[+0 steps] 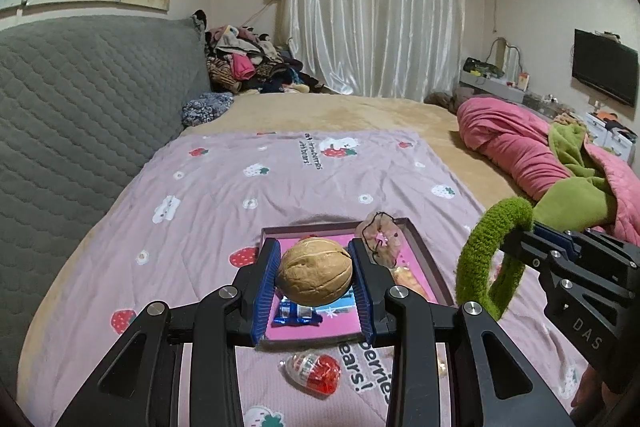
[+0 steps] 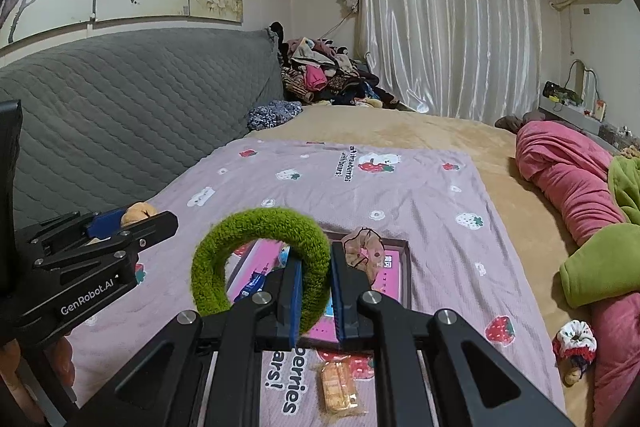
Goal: Organize objects
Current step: 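Lift walnut and green ring and carry both toward the pink tray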
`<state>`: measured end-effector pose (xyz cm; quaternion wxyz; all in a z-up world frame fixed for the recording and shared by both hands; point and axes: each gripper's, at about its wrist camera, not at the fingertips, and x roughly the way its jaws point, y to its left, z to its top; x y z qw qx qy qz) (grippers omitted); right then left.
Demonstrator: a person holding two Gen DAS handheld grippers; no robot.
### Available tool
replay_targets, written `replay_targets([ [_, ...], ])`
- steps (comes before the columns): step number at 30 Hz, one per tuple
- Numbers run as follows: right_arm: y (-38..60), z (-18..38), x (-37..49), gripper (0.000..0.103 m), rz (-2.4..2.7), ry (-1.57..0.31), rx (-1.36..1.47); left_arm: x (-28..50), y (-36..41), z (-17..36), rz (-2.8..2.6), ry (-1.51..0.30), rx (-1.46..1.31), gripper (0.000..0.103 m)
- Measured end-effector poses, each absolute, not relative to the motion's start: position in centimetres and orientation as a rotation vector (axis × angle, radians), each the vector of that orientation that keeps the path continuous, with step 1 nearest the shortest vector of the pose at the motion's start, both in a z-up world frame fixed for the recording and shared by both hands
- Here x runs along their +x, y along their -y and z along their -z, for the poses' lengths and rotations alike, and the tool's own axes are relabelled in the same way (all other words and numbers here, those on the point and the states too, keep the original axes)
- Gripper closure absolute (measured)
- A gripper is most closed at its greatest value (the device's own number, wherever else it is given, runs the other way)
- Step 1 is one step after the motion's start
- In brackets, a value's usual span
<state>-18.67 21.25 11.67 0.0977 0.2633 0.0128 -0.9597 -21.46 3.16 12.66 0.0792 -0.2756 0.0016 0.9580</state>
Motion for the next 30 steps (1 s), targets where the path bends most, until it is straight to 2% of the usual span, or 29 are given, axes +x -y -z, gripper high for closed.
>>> replay_targets([
  [17, -21.2, -9.9, -23.7, 0.09, 2.837, -0.069, 0.805, -27.5, -4.6, -9.5, -2.863, -0.013, -0.884, 0.067],
  [30, -21.9, -3.6, -29.1, 0.09, 2.813, -0.012, 0.911, -32.6, -6.2, -3.0, -2.852, -0.082, -0.976, 0.067],
])
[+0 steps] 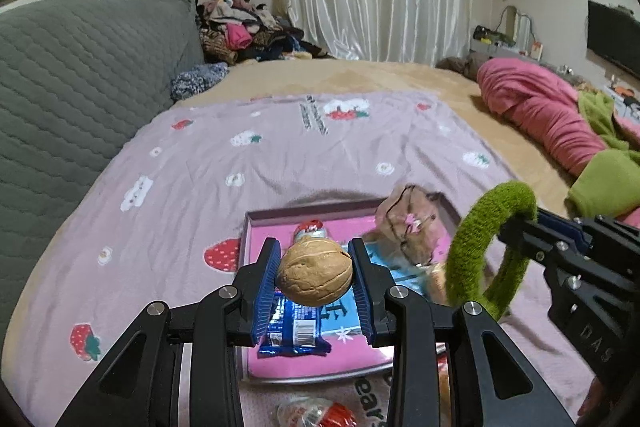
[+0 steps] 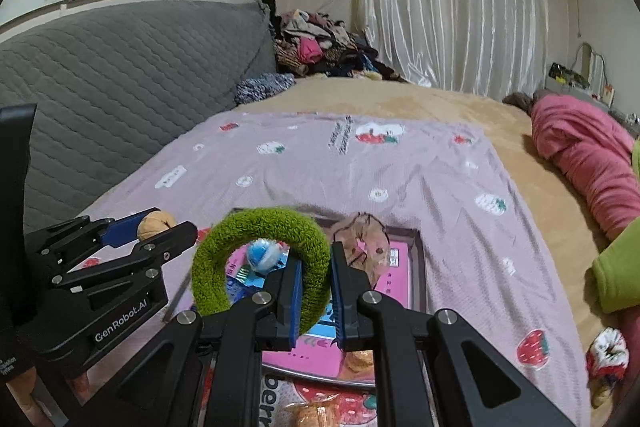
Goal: Organize objects
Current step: 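Lift walnut and green ring and carry both toward the pink tray, then open left gripper to drop walnut in tray while right releases green ring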
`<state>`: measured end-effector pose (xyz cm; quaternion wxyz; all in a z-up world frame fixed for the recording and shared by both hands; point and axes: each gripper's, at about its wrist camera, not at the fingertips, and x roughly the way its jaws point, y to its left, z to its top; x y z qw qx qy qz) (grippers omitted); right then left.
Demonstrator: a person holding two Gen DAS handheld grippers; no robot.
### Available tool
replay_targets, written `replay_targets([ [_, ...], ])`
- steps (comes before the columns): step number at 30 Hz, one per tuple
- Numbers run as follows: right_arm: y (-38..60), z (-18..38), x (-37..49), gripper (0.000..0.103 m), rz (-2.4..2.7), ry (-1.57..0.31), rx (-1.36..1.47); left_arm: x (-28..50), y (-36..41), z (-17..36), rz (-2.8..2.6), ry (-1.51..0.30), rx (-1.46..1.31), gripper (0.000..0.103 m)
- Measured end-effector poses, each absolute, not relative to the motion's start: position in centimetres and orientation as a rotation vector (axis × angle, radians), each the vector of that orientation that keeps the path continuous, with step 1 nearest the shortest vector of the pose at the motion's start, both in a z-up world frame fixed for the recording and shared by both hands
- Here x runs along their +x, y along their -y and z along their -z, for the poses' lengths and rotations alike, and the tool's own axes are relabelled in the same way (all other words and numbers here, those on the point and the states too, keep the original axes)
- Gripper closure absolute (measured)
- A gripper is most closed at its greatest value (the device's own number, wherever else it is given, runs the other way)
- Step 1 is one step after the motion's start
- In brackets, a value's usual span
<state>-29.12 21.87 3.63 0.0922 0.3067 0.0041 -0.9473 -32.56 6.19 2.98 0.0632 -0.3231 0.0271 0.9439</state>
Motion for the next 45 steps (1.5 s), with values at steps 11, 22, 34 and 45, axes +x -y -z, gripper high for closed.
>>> replay_targets([
  [11, -22.7, 2.8, -34.6, 0.089, 2.808, -0.011, 1.018, -37.5, -5.3, 3.6, -2.868, -0.033, -1.079, 0.067],
  [22, -22.1, 7.3, -37.2, 0.089, 2.787, -0.1, 1.131, -40.1, -6.8, 6.7, -2.828, -0.113, -1.136, 0.067],
  [34, -22.3, 8.7, -38.1, 0.089, 2.799, -0.183, 1.245, -41.2, -6.7, 9.1, -2.787, -0.124, -1.229, 0.067],
  [45, -22.2, 8.8, -38.1, 0.071, 2.8, -0.201, 1.262, -41.5, -5.9, 9.1, -2.769, -0.067, -1.255, 0.056],
])
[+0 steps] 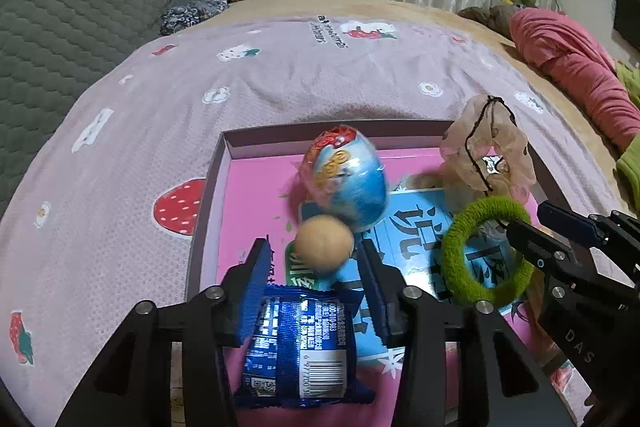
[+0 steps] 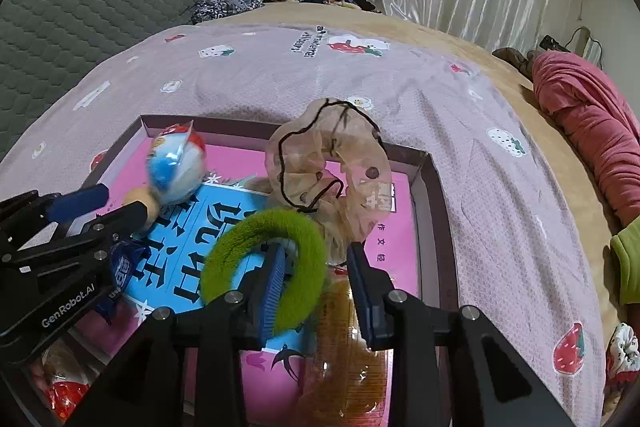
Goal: Organize objects
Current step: 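Open left gripper to drop walnut in tray while right releases green ring, then withdraw both grippers back from the tray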
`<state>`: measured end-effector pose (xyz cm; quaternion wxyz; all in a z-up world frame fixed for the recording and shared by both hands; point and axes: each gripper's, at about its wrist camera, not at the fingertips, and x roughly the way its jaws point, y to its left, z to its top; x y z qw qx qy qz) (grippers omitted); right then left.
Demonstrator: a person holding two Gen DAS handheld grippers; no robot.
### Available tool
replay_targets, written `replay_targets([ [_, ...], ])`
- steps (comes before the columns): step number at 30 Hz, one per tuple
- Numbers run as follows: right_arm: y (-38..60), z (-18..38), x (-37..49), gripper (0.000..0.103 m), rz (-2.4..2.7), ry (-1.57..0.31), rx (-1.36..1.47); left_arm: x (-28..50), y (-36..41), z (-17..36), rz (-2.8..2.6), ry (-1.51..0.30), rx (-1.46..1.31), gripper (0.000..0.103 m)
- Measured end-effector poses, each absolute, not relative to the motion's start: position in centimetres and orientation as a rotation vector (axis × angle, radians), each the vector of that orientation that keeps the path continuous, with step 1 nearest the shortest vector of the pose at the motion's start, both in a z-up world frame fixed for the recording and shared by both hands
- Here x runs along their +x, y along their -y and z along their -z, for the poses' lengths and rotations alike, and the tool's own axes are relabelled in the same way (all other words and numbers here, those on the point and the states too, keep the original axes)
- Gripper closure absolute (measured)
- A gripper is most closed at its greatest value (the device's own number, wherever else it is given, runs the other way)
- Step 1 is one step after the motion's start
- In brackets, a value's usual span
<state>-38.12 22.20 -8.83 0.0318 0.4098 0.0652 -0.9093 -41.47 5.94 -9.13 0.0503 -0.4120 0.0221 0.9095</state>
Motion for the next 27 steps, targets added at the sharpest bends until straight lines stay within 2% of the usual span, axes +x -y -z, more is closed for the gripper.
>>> replay_targets([
  [5, -22.0, 8.4, -37.7, 0.068, 2.808, -0.217, 1.244, -41.2, -5.8, 8.6, -2.774, -0.055, -1.237, 0.056],
  [7, -22.1, 8.2, -37.6, 0.061, 2.814, -0.216, 1.232, -41.1, -5.8, 8.4, -2.777, -0.049, -1.228, 0.051],
  [8, -22.1, 8.1, -37.5, 0.06, 2.817, -0.215, 1.229, -41.0, -5.7, 8.3, -2.779, -0.047, -1.225, 0.046],
  [9, -22.2, 7.9, -37.4, 0.06, 2.822, -0.214, 1.222, -41.0, -5.7, 8.2, -2.782, -0.044, -1.218, 0.044],
  [12, -22.3, 7.5, -37.3, 0.059, 2.832, -0.21, 1.208, -41.0, -5.6, 8.1, -2.788, -0.047, -1.217, 0.044],
  [16, -22.4, 7.2, -37.2, 0.051, 2.85, -0.213, 1.191, -40.8, -5.5, 7.8, -2.793, -0.052, -1.215, 0.043],
  [20, -22.3, 6.8, -36.9, 0.049, 2.858, -0.224, 1.176, -40.6, -5.4, 7.4, -2.823, -0.076, -1.2, 0.029],
  [24, -22.5, 6.3, -36.6, 0.04, 2.863, -0.226, 1.165, -40.2, -5.1, 6.9, -2.831, -0.074, -1.189, 0.028],
  [27, -22.7, 5.9, -36.2, 0.039, 2.878, -0.232, 1.159, -39.8, -4.9, 6.4, -2.844, -0.078, -1.175, 0.027],
])
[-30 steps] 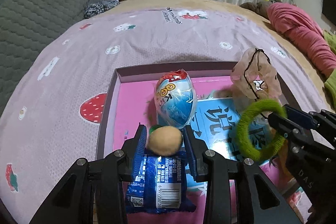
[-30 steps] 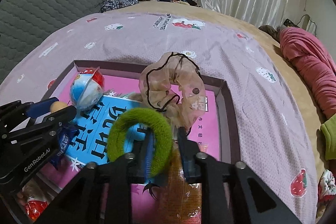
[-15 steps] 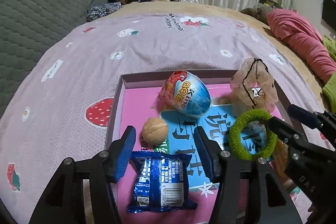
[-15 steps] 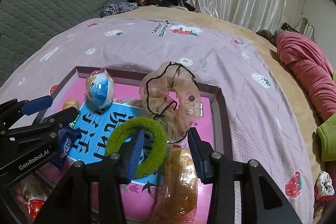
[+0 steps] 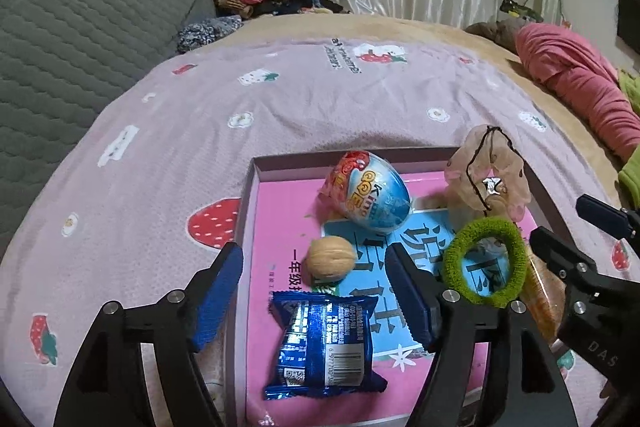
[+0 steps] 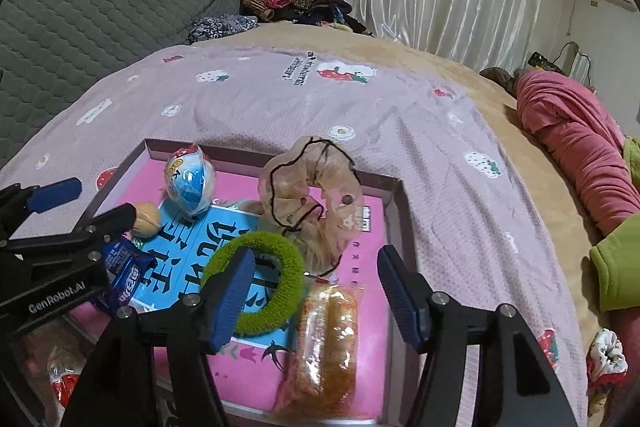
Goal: Organize objects
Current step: 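Withdraw both grippers back from the tray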
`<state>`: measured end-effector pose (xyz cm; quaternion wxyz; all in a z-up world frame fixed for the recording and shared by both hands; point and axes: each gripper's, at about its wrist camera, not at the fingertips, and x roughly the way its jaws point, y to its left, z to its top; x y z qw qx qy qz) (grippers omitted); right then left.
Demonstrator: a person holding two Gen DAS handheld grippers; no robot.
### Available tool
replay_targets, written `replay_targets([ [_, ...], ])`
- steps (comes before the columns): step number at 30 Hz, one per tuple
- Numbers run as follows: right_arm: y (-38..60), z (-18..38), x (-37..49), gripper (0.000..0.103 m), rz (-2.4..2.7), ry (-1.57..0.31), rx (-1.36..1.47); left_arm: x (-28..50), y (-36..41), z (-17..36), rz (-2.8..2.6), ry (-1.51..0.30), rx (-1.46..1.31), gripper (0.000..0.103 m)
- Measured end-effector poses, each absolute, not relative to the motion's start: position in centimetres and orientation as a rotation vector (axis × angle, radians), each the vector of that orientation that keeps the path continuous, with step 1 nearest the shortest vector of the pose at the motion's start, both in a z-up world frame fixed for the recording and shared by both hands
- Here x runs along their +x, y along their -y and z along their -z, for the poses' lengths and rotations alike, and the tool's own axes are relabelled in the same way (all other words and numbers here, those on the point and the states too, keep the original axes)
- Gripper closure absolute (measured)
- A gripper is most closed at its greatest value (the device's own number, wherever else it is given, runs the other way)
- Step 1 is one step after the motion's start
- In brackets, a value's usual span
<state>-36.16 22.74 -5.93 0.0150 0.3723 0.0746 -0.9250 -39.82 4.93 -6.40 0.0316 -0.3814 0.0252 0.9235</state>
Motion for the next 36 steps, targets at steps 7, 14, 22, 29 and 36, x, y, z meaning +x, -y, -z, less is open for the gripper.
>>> replay_targets([
  [7, -22.8, 4.4, -35.0, 0.03, 2.897, -0.223, 1.1, -38.7, -5.0, 5.3, -2.887, -0.111, -1.12, 0.025],
  [14, -22.3, 3.3, -34.0, 0.026, 2.908, -0.226, 1.051, -37.6, -4.7, 4.7, -2.922, -0.119, -1.105, 0.025],
  [22, -22.3, 1.3, -31.5, 0.019, 2.902, -0.186, 1.049, -34.7, -4.2, 3.5, -2.936, -0.084, -1.09, 0.023],
  [29, -22.3, -0.1, -27.6, 0.01, 2.878, -0.132, 1.005, -30.9, -3.2, 1.6, -2.943, -0.11, -1.077, 0.021],
  [36, -21.8, -1.1, -24.7, 0.01, 2.849, -0.134, 1.048, -27.5, -1.9, 0.1, -2.932, -0.113, -1.096, 0.02],
])
